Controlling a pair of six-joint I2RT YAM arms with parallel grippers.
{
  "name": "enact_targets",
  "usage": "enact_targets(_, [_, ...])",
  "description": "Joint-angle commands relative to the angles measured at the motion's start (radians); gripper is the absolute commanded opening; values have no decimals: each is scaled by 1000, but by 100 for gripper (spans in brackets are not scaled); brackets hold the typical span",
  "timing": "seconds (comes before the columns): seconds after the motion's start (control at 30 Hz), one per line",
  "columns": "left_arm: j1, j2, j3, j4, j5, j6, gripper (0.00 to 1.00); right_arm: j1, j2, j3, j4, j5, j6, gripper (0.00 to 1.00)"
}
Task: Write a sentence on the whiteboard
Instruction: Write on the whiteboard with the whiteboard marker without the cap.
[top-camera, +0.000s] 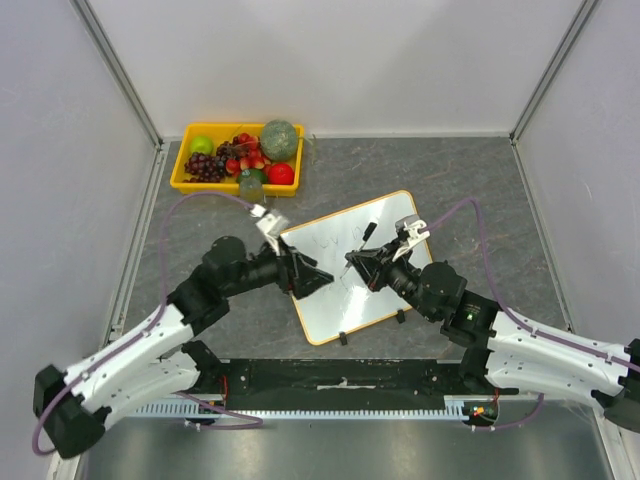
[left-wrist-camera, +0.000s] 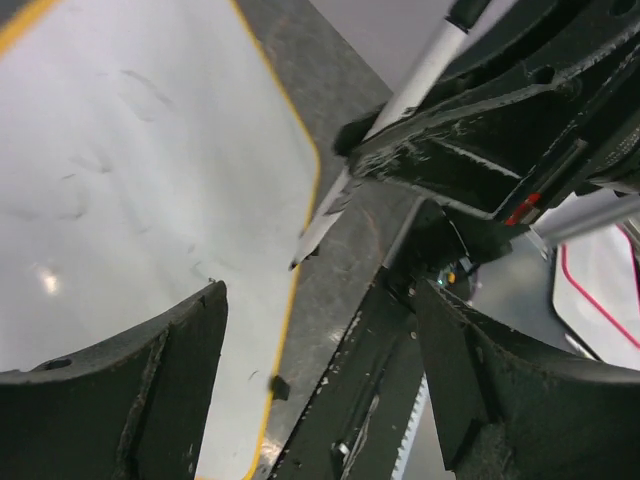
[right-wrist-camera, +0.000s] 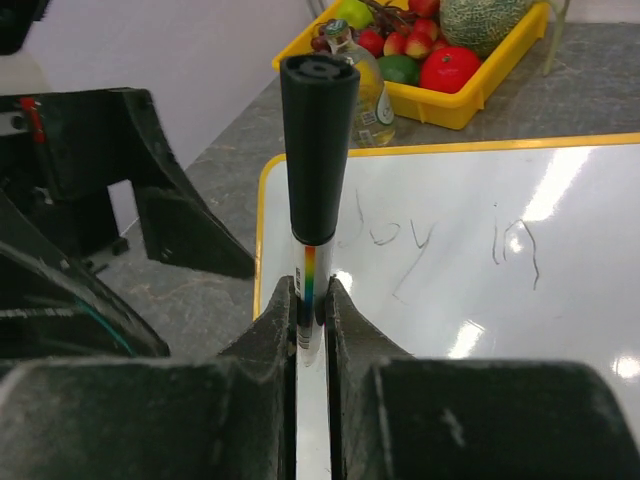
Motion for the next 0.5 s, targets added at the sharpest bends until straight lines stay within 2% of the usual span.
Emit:
enact_targets(0.0, [-151,219,110,174,8,84,79,-5,-11,48,66,-80,64,0])
enact_targets(0.1, [-190,318,126,274,17,84,69,-5,-25,48,69,-95,87,0])
enact_targets(0.13, [-191,334,124,310,24,80,63,-7,-32,47,67,-92,95,0])
enact_targets(0.17, [-196,347,127,337,36,78,49,-7,-38,45,66,-92,98,0])
enact_targets(0.23, [-197,365,133,352,51,73,9,-8,-49,45,51,-83,109,0])
enact_targets(0.27, [-200,367,133,352,54,72,2,-10,-54,47,41,-82,111,0])
enact_targets(0.33, [-200,347,126,334,45,73,2,-14,-55,58,17,-86,111,0])
enact_targets(0.37, [-200,327,124,319,34,79,2,-21,-58,65,2,-85,108,10])
enact_targets(0.4, [-200,295,123,293,25,83,2,-34,-61,70,-11,-123,97,25])
enact_targets(0.43, [-200,272,124,256,13,87,2,-59,-66,82,-25,-162,83,46])
enact_targets(0.47, [-200,247,127,228,13,95,2,-92,-66,96,-41,-218,77,63])
